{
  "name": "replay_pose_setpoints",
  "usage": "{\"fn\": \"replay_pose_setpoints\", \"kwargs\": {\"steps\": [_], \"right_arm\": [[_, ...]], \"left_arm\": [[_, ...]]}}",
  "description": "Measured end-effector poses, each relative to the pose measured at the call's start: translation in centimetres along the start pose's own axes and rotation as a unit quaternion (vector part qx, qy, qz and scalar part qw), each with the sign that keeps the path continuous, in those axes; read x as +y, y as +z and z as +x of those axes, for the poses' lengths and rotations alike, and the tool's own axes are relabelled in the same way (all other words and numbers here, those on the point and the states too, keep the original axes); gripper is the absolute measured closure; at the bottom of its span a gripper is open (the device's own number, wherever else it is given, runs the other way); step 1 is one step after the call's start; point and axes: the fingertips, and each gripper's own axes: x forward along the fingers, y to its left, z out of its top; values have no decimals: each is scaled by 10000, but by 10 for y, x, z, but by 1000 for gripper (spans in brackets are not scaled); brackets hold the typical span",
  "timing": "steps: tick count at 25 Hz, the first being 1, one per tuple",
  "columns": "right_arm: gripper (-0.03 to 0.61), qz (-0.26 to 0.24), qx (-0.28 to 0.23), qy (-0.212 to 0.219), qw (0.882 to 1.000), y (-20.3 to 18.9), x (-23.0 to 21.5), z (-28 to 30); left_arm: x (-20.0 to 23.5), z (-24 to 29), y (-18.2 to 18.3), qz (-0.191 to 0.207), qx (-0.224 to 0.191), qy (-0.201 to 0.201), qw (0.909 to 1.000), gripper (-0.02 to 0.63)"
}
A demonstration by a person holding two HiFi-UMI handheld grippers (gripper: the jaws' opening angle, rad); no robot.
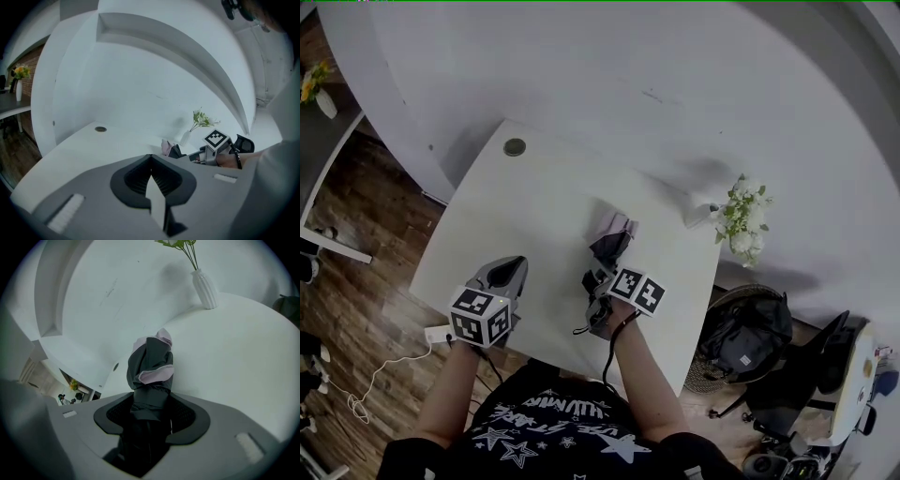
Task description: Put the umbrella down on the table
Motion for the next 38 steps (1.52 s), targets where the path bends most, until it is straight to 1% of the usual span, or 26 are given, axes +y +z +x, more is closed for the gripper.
{"fn": "replay_pose_setpoints", "kwargs": {"steps": [6, 12, 17, 19, 23, 30, 36, 38], "right_arm": [[336, 66, -98, -160, 9998, 2, 0, 7], [333, 68, -36, -334, 9994, -6, -1, 13], [333, 1, 10, -393, 9992, -7, -2, 15], [330, -27, 44, -347, 9994, -7, 0, 15], [310, 18, 113, -94, 9999, -7, 6, 14], [310, -21, 158, 9, 9999, -7, 6, 4], [310, -142, 37, 154, 9998, -1, 5, -21], [333, -277, -30, 164, 9995, 4, 3, -30]], "left_arm": [[6, 2, 0, -27, 31, 5, 10000, 611], [6, 3, 1, -26, 33, -19, 10000, 611], [2, 4, 1, -15, 34, -46, 10000, 611], [1, 4, 1, -11, 34, -53, 10000, 611], [-4, 2, 1, 9, 28, -74, 10000, 611], [-12, 0, 4, 73, -30, -88, 9999, 611], [-19, -8, 12, 93, -194, 1, 9998, 611], [-22, -12, 14, 90, -266, 60, 9996, 611]]}}
